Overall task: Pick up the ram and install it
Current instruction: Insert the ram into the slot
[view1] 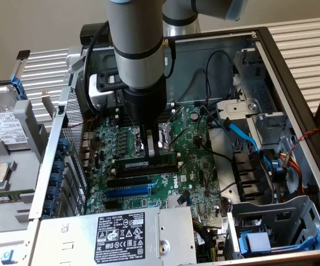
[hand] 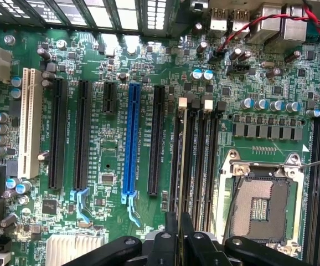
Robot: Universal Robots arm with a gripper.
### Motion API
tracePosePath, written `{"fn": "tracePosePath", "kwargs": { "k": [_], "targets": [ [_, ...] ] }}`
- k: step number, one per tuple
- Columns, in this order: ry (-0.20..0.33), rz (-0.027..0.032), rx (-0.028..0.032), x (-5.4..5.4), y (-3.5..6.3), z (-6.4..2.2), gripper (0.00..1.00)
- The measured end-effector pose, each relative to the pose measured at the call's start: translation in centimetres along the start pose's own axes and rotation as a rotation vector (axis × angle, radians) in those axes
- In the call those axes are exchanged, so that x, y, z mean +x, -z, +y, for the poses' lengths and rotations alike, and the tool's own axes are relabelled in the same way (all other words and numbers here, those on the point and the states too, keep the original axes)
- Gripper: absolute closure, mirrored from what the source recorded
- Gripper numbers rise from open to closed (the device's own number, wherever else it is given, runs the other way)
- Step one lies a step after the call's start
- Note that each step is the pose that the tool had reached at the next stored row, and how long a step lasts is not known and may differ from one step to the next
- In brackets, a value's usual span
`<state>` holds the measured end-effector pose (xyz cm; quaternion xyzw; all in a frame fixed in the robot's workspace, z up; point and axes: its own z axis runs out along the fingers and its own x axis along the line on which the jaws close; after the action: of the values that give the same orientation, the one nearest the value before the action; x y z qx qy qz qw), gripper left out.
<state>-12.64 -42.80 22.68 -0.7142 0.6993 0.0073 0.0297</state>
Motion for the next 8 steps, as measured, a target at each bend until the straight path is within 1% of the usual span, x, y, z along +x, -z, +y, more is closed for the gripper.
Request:
{"fn": "tracePosePath", "kwargs": {
  "k": [8],
  "targets": [
    [0.000, -0.0001, 0.0009, 0.00, -0.12, 0.13, 0.86]
  ]
}}
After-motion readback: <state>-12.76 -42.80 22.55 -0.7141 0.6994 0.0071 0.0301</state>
